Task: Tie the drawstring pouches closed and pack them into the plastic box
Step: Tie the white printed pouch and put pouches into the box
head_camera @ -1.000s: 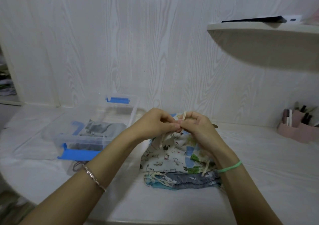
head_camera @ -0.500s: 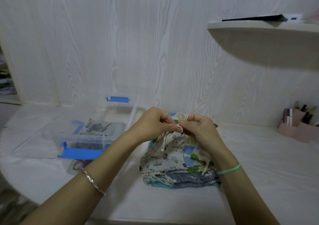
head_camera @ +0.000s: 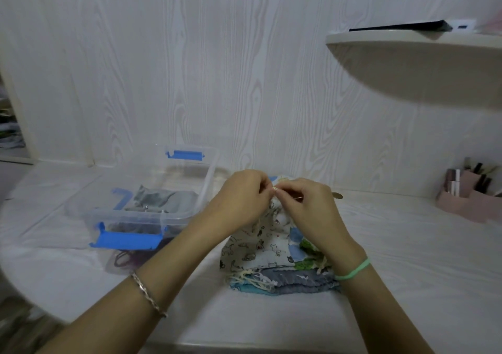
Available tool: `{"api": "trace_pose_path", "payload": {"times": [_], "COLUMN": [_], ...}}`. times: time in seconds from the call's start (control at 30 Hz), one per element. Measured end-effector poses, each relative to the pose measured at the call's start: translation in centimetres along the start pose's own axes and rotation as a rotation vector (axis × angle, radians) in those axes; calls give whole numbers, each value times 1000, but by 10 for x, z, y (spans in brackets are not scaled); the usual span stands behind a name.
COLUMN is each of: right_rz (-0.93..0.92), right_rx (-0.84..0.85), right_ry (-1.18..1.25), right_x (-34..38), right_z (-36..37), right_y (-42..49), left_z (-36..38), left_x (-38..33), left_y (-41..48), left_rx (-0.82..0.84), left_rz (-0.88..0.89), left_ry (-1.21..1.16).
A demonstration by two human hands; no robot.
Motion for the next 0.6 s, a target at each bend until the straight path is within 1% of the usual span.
{"api": "trace_pose_path", "payload": {"times": [0.1,0.17,0.23,0.37,0.43,0.5,0.53,0.6], "right_rz": [109,210,331,576,650,686,675,600], "right_rx": [104,153,185,277,329,323,299,227], "right_ry": [28,154,430,1143,1371,1482,1490,1409], "right_x": [-9,-20,-31,-41,-36,-33,-33,-34], "right_z": [4,8,17,42,51,55,56,51], "right_y": [2,3,3,-8,-15,-18,-17,-12], "left_z": [-3,-3,-5,-9,-9,-10,-12,-12], "left_x": [-6,-11,-16,-22,-22,-21,-20,-16], "left_y": [-1,-2,-2,-2,-3,-4,-3,-1], "left_rx": [-7,-5,0,-29,-36,-54,-66,-72], "left_rz": [43,67,86,124,134,145,152,140], "left_ry": [83,131,172,188,199,179,158,110]}}
Point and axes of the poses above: each hand's wrist, its own y-axis towards the middle knuckle, its own z-axis out of the palm, x = y × z, the point moved 8 cm from there along y, towards the middle knuckle, and after that the axes turned 1 degree about x, right-handed, at the moved point
